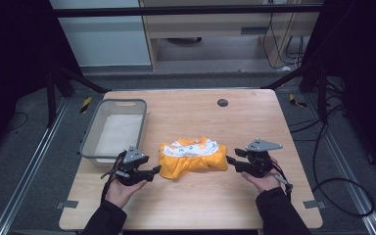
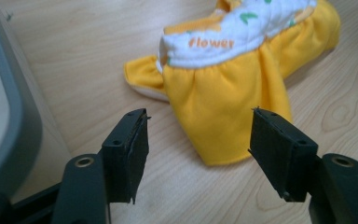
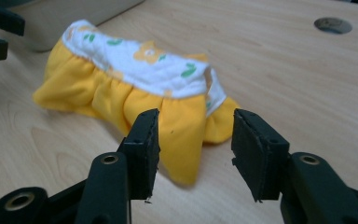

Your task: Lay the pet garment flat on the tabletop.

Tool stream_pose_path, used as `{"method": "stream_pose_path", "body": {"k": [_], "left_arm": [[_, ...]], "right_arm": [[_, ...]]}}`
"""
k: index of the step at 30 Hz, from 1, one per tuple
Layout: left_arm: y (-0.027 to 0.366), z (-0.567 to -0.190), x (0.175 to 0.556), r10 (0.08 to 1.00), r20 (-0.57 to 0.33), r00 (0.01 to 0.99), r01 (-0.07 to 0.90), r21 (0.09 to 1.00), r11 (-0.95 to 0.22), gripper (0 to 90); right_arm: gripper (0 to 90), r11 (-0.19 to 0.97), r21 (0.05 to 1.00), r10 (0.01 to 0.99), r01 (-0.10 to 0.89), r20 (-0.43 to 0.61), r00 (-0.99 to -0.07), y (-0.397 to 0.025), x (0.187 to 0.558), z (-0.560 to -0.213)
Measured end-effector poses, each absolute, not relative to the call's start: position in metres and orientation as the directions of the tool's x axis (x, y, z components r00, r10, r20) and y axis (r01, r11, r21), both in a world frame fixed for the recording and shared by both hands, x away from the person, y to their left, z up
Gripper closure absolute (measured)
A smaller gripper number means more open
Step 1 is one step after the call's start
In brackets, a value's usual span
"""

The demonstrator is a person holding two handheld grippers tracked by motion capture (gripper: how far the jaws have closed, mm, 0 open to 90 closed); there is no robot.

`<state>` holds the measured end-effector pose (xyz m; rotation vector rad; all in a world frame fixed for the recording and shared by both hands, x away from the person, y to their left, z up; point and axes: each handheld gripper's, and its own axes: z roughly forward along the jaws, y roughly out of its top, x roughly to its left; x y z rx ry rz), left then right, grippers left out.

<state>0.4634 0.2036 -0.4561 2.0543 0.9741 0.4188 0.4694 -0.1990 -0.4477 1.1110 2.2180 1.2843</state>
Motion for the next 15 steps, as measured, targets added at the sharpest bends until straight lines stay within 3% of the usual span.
{"method": "stream_pose_path", "body": {"k": [15], "left_arm": [[0.188, -0.485, 0.474, 0.755, -0.040, 0.654, 0.541, 0.723, -0.430, 38.7]], "right_arm": [[51.2, 0.379, 0.762, 0.760, 0.525, 0.068, -0.646, -0.180, 0.479, -0.491]]}}
